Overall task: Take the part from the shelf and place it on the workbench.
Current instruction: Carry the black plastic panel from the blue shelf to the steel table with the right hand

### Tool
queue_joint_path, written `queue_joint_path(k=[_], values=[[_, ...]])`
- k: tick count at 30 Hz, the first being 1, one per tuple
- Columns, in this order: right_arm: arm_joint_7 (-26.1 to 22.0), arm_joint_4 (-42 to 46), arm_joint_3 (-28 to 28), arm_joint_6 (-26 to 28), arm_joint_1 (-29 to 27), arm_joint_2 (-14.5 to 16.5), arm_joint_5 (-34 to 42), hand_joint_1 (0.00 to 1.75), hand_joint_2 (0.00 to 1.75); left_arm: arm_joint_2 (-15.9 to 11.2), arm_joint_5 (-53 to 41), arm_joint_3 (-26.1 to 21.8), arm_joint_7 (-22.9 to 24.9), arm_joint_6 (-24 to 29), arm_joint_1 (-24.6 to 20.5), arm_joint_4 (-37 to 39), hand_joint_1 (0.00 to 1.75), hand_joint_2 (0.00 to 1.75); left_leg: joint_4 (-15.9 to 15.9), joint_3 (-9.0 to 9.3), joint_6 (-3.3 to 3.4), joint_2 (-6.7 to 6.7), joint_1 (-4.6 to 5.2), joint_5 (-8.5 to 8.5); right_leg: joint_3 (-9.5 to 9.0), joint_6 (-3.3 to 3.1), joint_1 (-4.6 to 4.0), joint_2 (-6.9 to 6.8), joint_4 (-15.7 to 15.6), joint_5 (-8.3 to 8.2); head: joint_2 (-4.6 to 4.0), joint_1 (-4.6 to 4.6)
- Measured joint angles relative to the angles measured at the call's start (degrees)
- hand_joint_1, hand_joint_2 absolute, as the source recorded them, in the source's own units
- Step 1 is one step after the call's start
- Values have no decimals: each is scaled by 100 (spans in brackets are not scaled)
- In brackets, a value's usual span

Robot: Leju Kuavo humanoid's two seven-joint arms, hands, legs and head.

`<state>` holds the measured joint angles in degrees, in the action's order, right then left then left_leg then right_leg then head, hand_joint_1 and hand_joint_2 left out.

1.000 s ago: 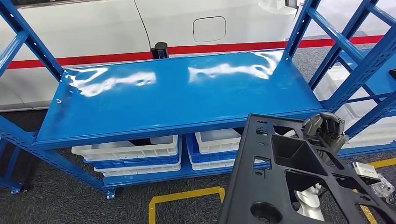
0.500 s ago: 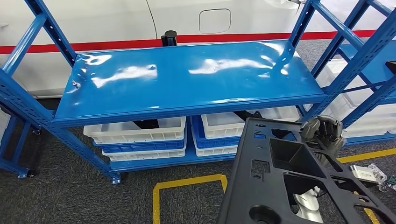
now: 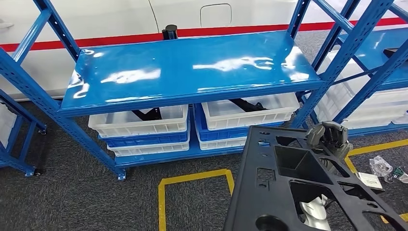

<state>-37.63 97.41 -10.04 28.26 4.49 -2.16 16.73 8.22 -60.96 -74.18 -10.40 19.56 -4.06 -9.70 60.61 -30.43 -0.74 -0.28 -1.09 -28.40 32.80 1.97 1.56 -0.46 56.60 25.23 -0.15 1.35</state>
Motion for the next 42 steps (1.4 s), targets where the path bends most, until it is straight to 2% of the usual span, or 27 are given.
queue_joint_path(k=[2,4,5,6,8,10,11,12,14,16,18,19,20,22,24,25,26,27,29,31,32,35,37,39,40,41,42], values=[[-1,34,3,7,-2,5,-14,175,175,-2,0,-1,-4,-7,-3,0,0,175,-358,180,46,-20,43,-68,68,113,-5,-4,18,-77,0,1],[-2,61,5,22,-18,12,-50,175,175,-3,3,-4,-1,-13,1,0,0,175,-398,123,159,-10,68,2,114,218,6,-6,16,-131,0,-1],[-3,78,7,34,-27,16,-72,175,175,-6,5,-5,3,-14,-1,0,0,175,-419,86,231,1,71,52,171,228,7,-3,78,-69,0,-2],[-3,94,9,43,-33,18,-98,175,175,-8,7,-6,8,-15,-5,0,0,175,-442,42,307,16,69,109,255,212,4,0,242,70,0,-12],[-3,117,14,57,-36,21,-133,175,175,-10,7,-7,24,-18,-12,0,0,175,-457,-82,406,41,79,222,509,147,-2,15,923,515,0,-32],[2,124,22,60,-38,17,-144,175,175,-8,5,-7,43,-28,-12,0,0,175,-446,-224,432,64,94,325,674,164,-4,28,1600,810,0,-41],[6,124,28,57,-35,14,-144,175,175,-8,2,-7,48,-36,-13,0,0,175,-440,-292,428,71,98,373,621,209,-4,30,1675,818,0,-40],[10,123,35,53,-29,10,-144,175,175,-8,-3,-7,50,-47,-13,0,0,175,-434,-350,418,75,99,417,443,264,-1,30,1506,737,0,-42],[14,123,55,44,-11,0,-143,175,175,-8,-16,-6,50,-73,-17,0,0,175,-427,-433,382,75,96,499,-146,331,4,30,662,523,0,-45],[14,131,74,26,-11,-13,-140,175,175,-7,-28,-5,55,-92,-25,0,0,175,-419,-487,323,73,109,584,-580,275,-35,39,-30,441,0,-40],[14,144,94,0,-38,-26,-138,175,175,-9,-48,-4,71,-93,-28,0,0,175,-425,-517,257,70,121,675,-633,185,-87,47,-165,420,0,-35],[14,149,105,-9,-52,-30,-138,175,175,-12,-57,-4,81,-92,-25,0,0,175,-424,-533,226,63,120,693,-580,140,-62,43,-155,383,0,-38],[14,152,112,-16,-60,-31,-138,175,175,-15,-64,-4,89,-91,-23,0,0,175,-388,-567,193,53,114,636,-536,86,-36,38,-151,341,0,-33],[14,153,120,-25,-69,-31,-137,175,175,-22,-68,-4,100,-89,-19,0,0,175,-19,-710,126,29,94,210,-425,-44,21,23,-156,223,0,-12],[14,153,122,-29,-80,-30,-137,175,175,-26,-70,-4,114,-85,-20,0,0,175,733,-906,69,19,73,-370,-285,-107,6,13,-145,99,0,8],[14,153,122,-30,-89,-28,-137,175,175,-28,-74,-4,129,-82,-20,0,0,175,1076,-962,49,17,65,-519,-203,-106,-1,12,-135,38,0,11],[14,153,122,-30,-97,-26,-137,175,175,-29,-78,-3,145,-77,-21,0,0,175,1271,-947,35,16,56,-524,-115,-96,-4,11,-116,-17,0,11],[14,154,122,-30,-105,-21,-138,175,175,-31,-82,-3,160,-71,-22,0,0,175,1269,-837,28,17,45,-406,-25,-79,-1,11,-89,-67,0,12],[14,164,122,-30,-118,-12,-140,175,175,-37,-87,-2,176,-59,-31,0,0,175,716,-346,25,15,20,-121,144,-27,10,13,-8,-148,0,16],[14,195,125,-32,-128,-7,-150,175,175,-42,-93,0,182,-48,-55,0,0,175,-48,185,52,-1,30,-138,255,48,0,13,61,-218,0,16],[14,208,125,-35,-129,-6,-155,175,175,-42,-101,1,189,-41,-67,0,0,175,-277,317,83,-12,49,-202,281,91,-7,9,76,-260,0,14],[14,219,122,-49,-130,-12,-156,175,175,-42,-128,3,234,5,-79,0,0,175,-382,250,253,-3,94,-137,340,208,-4,4,74,-352,0,19],[14,219,120,-52,-135,-27,-150,175,175,-42,-134,4,255,32,-85,0,0,175,-395,93,371,30,87,-4,492,168,0,13,348,-52,0,3],[14,218,119,-52,-134,-42,-146,175,175,-40,-138,4,257,39,-89,0,0,175,-394,-90,418,49,89,141,694,91,0,19,1042,512,0,-21],[14,218,118,-52,-134,-45,-144,175,175,-38,-139,4,257,39,-89,0,0,175,-391,-183,419,57,95,222,755,97,-4,20,1424,697,0,-26],[14,217,116,-52,-134,-46,-143,175,175,-35,-140,4,258,40,-89,0,0,175,-385,-278,418,66,102,306,751,139,-8,21,1712,746,0,-26],[14,215,115,-52,-135,-49,-140,175,175,-32,-140,4,258,40,-90,0,0,175,-379,-373,412,73,106,386,665,203,-10,22,1828,664,0,-24]])
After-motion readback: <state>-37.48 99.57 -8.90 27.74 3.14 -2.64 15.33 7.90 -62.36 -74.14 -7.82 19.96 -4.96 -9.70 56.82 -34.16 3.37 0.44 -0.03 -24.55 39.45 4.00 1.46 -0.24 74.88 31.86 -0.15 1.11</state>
